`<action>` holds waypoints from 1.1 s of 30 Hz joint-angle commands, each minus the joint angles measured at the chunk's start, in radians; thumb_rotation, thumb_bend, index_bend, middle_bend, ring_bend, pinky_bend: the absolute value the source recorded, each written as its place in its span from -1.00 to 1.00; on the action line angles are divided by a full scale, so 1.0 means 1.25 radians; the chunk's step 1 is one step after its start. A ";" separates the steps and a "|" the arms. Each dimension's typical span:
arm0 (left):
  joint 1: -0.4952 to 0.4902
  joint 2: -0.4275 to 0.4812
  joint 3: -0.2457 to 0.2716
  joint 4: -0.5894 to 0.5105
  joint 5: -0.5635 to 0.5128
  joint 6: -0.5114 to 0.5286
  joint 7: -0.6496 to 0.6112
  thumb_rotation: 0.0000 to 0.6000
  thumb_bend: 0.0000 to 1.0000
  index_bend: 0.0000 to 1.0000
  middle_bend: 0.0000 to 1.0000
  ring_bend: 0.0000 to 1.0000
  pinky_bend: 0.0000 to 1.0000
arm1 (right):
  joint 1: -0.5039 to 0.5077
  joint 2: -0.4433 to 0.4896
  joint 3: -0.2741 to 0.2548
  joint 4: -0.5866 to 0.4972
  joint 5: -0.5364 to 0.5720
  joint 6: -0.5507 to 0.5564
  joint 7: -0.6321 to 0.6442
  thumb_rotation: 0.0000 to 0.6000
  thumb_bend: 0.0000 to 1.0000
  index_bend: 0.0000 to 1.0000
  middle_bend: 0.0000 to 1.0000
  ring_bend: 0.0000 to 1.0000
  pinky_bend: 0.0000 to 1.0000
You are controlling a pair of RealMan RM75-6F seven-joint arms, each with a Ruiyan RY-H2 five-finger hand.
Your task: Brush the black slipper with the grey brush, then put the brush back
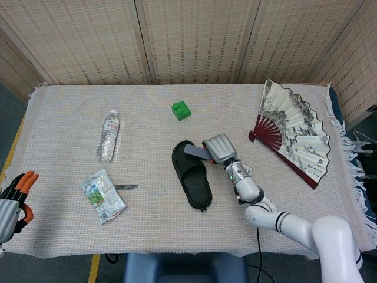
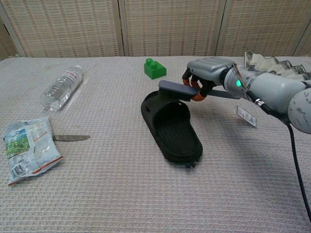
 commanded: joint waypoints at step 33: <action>-0.003 -0.003 -0.004 -0.006 -0.010 -0.010 0.017 1.00 0.97 -1.00 -1.00 -0.97 -0.55 | 0.057 -0.027 -0.025 0.029 0.031 0.006 -0.052 1.00 -0.29 0.82 0.47 0.51 1.00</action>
